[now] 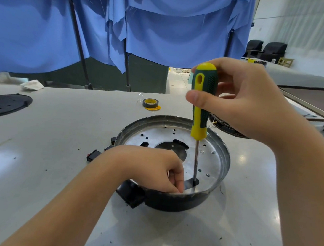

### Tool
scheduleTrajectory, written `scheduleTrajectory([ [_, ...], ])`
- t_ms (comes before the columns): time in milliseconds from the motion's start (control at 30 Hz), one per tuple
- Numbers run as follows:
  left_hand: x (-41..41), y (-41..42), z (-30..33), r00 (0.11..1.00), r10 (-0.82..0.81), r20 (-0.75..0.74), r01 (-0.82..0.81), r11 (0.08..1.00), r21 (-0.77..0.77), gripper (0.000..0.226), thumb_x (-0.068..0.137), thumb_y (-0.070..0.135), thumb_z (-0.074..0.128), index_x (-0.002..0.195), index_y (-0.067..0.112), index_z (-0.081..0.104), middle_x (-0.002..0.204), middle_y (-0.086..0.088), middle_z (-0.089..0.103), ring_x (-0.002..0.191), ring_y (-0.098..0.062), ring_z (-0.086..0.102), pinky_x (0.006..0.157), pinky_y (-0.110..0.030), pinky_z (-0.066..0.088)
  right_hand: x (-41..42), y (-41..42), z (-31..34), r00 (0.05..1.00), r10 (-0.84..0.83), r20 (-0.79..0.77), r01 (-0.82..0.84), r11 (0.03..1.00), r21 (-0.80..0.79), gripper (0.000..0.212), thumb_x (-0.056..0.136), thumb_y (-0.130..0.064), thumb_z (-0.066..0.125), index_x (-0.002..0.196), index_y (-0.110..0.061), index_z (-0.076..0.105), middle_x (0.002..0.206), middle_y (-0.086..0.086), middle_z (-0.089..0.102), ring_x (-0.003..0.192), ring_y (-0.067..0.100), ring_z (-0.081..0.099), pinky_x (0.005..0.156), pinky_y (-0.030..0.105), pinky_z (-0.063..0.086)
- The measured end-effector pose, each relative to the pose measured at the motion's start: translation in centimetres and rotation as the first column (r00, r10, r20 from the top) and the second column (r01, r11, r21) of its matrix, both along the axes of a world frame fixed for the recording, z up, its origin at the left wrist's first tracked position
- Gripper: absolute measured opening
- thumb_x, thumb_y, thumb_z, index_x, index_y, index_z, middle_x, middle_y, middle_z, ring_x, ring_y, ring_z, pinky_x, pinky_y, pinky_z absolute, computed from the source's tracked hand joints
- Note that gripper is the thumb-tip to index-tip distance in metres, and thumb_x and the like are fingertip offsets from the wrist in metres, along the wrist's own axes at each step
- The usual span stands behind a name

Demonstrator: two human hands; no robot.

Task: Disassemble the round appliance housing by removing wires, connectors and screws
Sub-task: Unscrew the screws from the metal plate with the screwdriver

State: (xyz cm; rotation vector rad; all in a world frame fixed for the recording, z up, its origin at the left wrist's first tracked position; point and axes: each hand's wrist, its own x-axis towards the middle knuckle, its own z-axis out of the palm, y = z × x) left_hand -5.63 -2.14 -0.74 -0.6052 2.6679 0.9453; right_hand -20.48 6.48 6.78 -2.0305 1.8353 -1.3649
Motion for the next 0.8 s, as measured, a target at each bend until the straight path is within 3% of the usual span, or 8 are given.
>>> scheduleTrajectory([
  [333, -0.1, 0.6, 0.2, 1.000, -0.005, 0.010, 0.005, 0.999, -0.054, 0.015, 0.094, 0.026, 0.057, 0.080, 0.033, 0.057, 0.072, 0.014, 0.054, 0.053, 0.013, 0.048, 0.048, -0.002, 0.035, -0.4, 0.3, 0.4, 0.999, -0.045, 0.000, 0.045, 0.998, -0.037, 0.040, 0.076, -0.044, 0.072, 0.106, -0.020, 0.065, 0.092, -0.005, 0.068, 0.086, 0.010, 0.064, 0.080, 0.029, 0.054],
  [533, 0.0, 0.7, 0.6, 1.000, -0.019, 0.013, 0.020, 0.996, -0.087, 0.011, 0.093, 0.032, 0.057, 0.082, 0.036, 0.057, 0.077, 0.017, 0.056, 0.065, 0.003, 0.051, 0.058, -0.009, 0.038, -0.5, 0.0, 0.1, 0.998, -0.052, -0.022, 0.052, 0.999, 0.005, 0.036, 0.074, -0.048, 0.071, 0.102, -0.026, 0.064, 0.088, -0.007, 0.067, 0.082, 0.010, 0.065, 0.079, 0.032, 0.056],
  [700, 0.4, 0.5, 1.1, 1.000, 0.002, 0.002, -0.002, 0.999, -0.050, 0.011, 0.092, 0.037, 0.058, 0.081, 0.038, 0.057, 0.076, 0.018, 0.057, 0.065, 0.006, 0.052, 0.062, -0.010, 0.041, -0.5, 0.0, 0.0, 0.999, -0.048, -0.025, 0.048, 0.999, 0.003, 0.037, 0.073, -0.049, 0.071, 0.102, -0.026, 0.064, 0.087, -0.008, 0.067, 0.081, 0.010, 0.065, 0.079, 0.031, 0.056],
  [800, 0.7, 0.3, 1.3, 1.000, 0.022, -0.011, -0.022, 0.999, -0.039, 0.011, 0.090, 0.038, 0.060, 0.080, 0.037, 0.059, 0.071, 0.019, 0.058, 0.060, 0.009, 0.052, 0.055, -0.005, 0.040, -0.6, 0.0, 0.0, 0.999, -0.048, -0.025, 0.049, 0.999, 0.001, 0.039, 0.073, -0.049, 0.070, 0.102, -0.025, 0.064, 0.087, -0.008, 0.067, 0.083, 0.010, 0.065, 0.080, 0.031, 0.056],
])
